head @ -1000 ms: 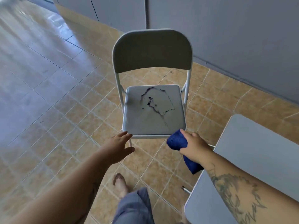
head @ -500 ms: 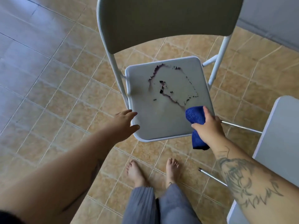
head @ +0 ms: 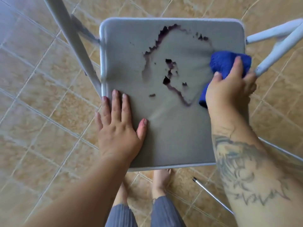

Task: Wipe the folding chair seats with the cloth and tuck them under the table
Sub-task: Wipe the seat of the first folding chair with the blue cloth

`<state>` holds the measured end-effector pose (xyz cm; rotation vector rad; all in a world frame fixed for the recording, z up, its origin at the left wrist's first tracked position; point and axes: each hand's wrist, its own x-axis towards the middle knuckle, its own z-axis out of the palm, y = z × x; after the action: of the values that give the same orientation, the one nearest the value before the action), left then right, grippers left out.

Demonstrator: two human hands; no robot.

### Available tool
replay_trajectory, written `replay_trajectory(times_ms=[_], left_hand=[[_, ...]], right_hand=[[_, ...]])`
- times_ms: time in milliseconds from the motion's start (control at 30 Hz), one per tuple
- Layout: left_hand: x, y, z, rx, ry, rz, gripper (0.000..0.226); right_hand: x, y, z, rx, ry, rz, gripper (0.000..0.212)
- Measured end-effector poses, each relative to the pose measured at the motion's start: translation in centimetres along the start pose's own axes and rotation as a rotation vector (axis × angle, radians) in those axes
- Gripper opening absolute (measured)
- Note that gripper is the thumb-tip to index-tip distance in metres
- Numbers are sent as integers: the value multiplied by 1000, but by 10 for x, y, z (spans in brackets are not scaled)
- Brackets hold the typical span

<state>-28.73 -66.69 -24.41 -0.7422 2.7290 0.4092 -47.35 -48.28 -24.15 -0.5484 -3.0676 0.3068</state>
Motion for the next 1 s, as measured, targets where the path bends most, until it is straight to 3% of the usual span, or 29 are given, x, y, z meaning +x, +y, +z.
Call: replay_trajectory(times_ms=[67, 133, 267, 400, 467, 533, 633, 700, 733, 867, 1000], left_hand=[[0, -1, 1, 14, 4, 3, 81], [4, -3, 2, 26, -2, -1, 82], [4, -2, 4, 44, 13, -1, 83], [4, 0, 3, 43, 5, 2, 83], [4, 0, 3, 31, -4, 0, 84], [4, -1, 3, 26, -5, -1, 84], [6, -1, 3, 28, 1, 1, 84], [5, -1, 2, 34, 0, 4, 84], [4, -2, 2, 36, 1, 5, 84], [6, -2, 1, 39, 8, 1, 83], [5, -3, 1, 30, 26, 3, 84]], right_hand=[[44, -40, 7, 39, -30, 131, 59], [64, -83, 10, 17, -83, 30, 58], [24, -143, 23, -3, -259, -596, 60], [-25, -93, 10, -79, -366, -1117, 63], [-7, -54, -1, -106, -337, -1111, 61], [32, -42, -4, -108, -247, -888, 60], [69, -81, 11, -85, -167, -470, 57], [62, -128, 25, -31, -170, -389, 56], [49, -151, 33, -13, -194, -438, 56], [-30, -196, 40, -21, -375, -937, 60], [-44, -114, 11, -15, -440, -1247, 60]])
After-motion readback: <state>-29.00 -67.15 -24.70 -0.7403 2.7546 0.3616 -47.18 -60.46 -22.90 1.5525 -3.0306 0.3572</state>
